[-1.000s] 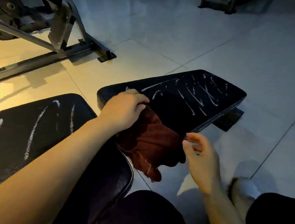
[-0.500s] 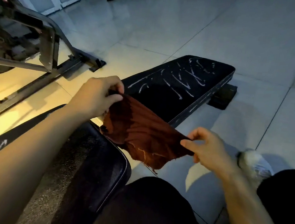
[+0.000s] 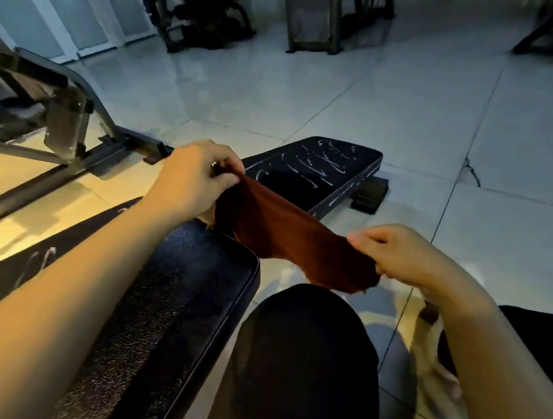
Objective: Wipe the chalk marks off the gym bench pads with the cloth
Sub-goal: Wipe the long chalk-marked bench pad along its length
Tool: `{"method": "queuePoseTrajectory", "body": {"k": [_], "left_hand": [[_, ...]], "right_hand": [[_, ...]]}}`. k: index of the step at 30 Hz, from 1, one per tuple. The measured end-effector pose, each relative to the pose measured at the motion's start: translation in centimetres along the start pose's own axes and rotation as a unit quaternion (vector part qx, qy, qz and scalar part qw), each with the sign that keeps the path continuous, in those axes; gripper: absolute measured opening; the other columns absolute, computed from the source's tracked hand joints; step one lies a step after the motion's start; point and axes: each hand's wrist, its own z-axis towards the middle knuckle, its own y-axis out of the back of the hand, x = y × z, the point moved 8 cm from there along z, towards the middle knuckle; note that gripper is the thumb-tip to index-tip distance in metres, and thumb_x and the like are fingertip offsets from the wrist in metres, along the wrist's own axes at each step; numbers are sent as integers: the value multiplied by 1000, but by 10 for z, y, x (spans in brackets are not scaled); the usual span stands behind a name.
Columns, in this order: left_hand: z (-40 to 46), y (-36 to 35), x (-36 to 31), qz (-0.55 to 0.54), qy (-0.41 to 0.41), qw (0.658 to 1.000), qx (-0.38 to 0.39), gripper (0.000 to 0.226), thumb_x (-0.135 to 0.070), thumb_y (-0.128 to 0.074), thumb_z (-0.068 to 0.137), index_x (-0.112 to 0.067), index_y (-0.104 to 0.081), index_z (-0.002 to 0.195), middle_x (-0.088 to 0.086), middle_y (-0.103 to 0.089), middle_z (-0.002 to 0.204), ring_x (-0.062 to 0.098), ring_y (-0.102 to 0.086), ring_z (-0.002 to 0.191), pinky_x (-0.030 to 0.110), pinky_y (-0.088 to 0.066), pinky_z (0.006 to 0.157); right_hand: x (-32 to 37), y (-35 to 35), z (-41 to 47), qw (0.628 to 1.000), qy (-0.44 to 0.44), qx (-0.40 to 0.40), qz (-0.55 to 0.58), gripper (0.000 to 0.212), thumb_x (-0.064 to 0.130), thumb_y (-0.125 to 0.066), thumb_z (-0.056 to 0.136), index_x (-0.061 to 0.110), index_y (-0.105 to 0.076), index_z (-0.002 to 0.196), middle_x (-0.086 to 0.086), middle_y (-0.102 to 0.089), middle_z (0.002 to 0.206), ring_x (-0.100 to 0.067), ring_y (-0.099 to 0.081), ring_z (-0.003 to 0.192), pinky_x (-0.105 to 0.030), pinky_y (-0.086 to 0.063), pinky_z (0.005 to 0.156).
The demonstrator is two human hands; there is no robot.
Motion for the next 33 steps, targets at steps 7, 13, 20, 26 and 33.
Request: {"method": "queuePoseTrajectory", "body": {"k": [7, 13, 20, 26, 33], "left_hand": [[3, -12, 30, 60, 42, 997, 21, 12, -10, -67, 87, -15, -71, 97, 0, -56, 94, 22, -55, 94, 27, -38, 80], [47, -63, 62, 143, 60, 988, -7, 17, -8, -62, 89, -12, -69, 103, 11, -57, 102, 35, -56, 97, 39, -43, 81], [39, -139, 46, 65, -5, 998, 0, 23, -22, -55, 95, -18, -58, 118, -1, -48, 123, 9, -53, 104, 27, -46, 87], [26, -166, 55, 43, -45, 975, 213, 52, -59, -27, 93, -38, -49, 135, -26, -42, 142, -10, -29, 135, 23, -17, 116], [26, -179, 55, 90, -56, 949, 298, 56, -65, -11, 92, -48, -13, 146, -29, -3, 156, -10, 3, 143, 20, 9, 117]], "right_hand": [[-2, -11, 14, 992, 12, -122, 4, 7, 31, -64, 92, 26, -70, 94, 9, -58, 82, -5, -53, 73, -20, -43, 62], [-21, -42, 83, 951, 61, -273, 130, 8, 22, -61, 94, 28, -60, 88, 10, -50, 91, -10, -59, 78, -28, -51, 73], [-60, -94, 132, 799, -21, -346, 491, 17, 21, -71, 87, 26, -57, 95, -3, -59, 109, -1, -64, 86, -8, -48, 67], [-37, -125, 123, 853, 28, -314, 417, 37, 41, -43, 94, 54, -41, 130, 35, -38, 138, 15, -34, 130, -2, -28, 100], [-16, -135, 138, 874, 27, -232, 426, 57, 65, -17, 87, 55, 7, 137, 37, 8, 151, 15, 6, 141, -15, -7, 119]]}}
